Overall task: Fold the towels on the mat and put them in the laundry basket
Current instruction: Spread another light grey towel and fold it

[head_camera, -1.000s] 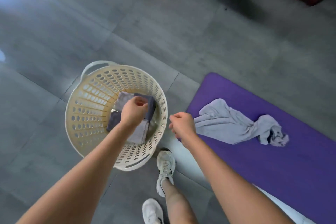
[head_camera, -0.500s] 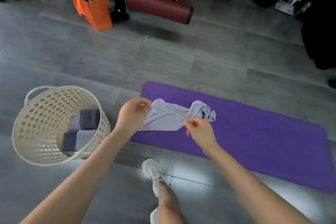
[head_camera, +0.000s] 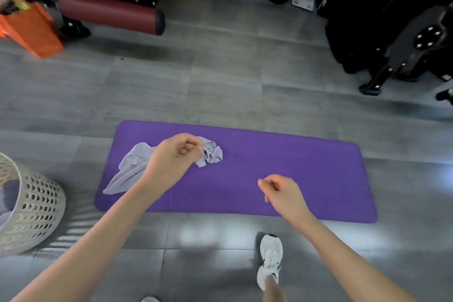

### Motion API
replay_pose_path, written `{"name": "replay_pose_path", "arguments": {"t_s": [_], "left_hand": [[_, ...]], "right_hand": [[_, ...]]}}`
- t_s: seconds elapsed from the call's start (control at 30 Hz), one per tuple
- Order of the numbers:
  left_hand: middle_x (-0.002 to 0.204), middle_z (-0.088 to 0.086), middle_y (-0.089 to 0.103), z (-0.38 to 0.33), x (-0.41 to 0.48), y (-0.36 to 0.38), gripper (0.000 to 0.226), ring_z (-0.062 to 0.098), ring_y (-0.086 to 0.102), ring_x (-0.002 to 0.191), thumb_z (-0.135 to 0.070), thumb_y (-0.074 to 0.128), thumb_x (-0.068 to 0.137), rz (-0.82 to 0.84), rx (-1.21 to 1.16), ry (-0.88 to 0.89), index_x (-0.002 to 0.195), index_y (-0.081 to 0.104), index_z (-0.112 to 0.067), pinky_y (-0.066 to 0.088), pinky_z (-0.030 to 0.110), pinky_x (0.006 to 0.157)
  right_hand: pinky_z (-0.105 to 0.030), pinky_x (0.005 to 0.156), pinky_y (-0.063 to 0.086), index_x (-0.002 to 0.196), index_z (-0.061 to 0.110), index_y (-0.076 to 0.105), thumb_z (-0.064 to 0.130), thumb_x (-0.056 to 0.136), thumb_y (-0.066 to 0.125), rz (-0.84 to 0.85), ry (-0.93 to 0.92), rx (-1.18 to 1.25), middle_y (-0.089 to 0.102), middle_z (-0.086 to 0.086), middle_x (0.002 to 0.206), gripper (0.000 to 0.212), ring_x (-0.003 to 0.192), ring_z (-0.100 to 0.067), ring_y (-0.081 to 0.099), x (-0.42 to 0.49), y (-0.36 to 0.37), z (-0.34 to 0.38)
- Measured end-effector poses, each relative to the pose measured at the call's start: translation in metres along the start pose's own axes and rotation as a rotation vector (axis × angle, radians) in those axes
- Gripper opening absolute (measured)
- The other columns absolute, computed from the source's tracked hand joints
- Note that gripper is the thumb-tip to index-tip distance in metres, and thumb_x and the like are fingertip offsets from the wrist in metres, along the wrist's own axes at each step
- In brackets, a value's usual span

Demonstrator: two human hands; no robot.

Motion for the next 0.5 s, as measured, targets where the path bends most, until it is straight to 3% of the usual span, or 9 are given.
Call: {"name": "replay_pose_path", "arguments": {"t_s": [0.2,0.27,0.37,0.5], "left_hand": [[0.061,-0.007,0.064,-0.014,0.095,0.118,0.021,0.005,0.057,0.062,0.001,0.056,0.084,-0.017,-0.041,-0.032,0.08,0.066,-0.017,0.046,0.016,0.063],[0.065,-0.002,0.063,-0.002,0.129,0.149,0.016,0.008,0.058,0.064,-0.003,0.058,0.083,-0.039,-0.042,-0.02,0.08,0.066,-0.017,0.045,0.016,0.06],[0.078,0.011,0.066,0.036,0.178,0.193,0.011,0.02,0.059,0.069,-0.024,0.061,0.073,-0.067,-0.076,-0.046,0.082,0.066,-0.021,0.045,0.027,0.063],[0.081,0.021,0.065,0.118,0.238,0.236,0.01,0.013,0.057,0.055,-0.007,0.057,0.087,-0.103,-0.04,-0.074,0.084,0.064,-0.013,0.04,0.014,0.047]], "right_hand": [[-0.029,0.061,0.041,0.072,0.01,0.057,0.032,0.091,0.053,0.066,-0.035,-0.109,0.055,0.003,0.06,0.03,0.057,-0.012,0.046,0.103,-0.078,-0.082],[-0.028,0.063,0.042,0.069,0.016,0.054,0.034,0.091,0.053,0.078,-0.028,-0.148,0.054,0.007,0.06,0.028,0.059,-0.011,0.049,0.142,-0.085,-0.11],[-0.026,0.065,0.043,0.066,0.024,0.05,0.035,0.091,0.052,0.082,0.001,-0.177,0.051,0.01,0.059,0.027,0.065,-0.012,0.054,0.205,-0.073,-0.155],[-0.026,0.065,0.043,0.074,0.023,0.054,0.036,0.092,0.049,0.089,0.014,-0.206,0.055,0.011,0.067,0.023,0.07,-0.013,0.054,0.282,-0.021,-0.209]]}}
Point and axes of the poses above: each hand's wrist, its own x-axis towards the middle knuckle, its own y-axis out of the palm, z = x × y, the point moved 9 cm from there along x, towards the middle knuckle
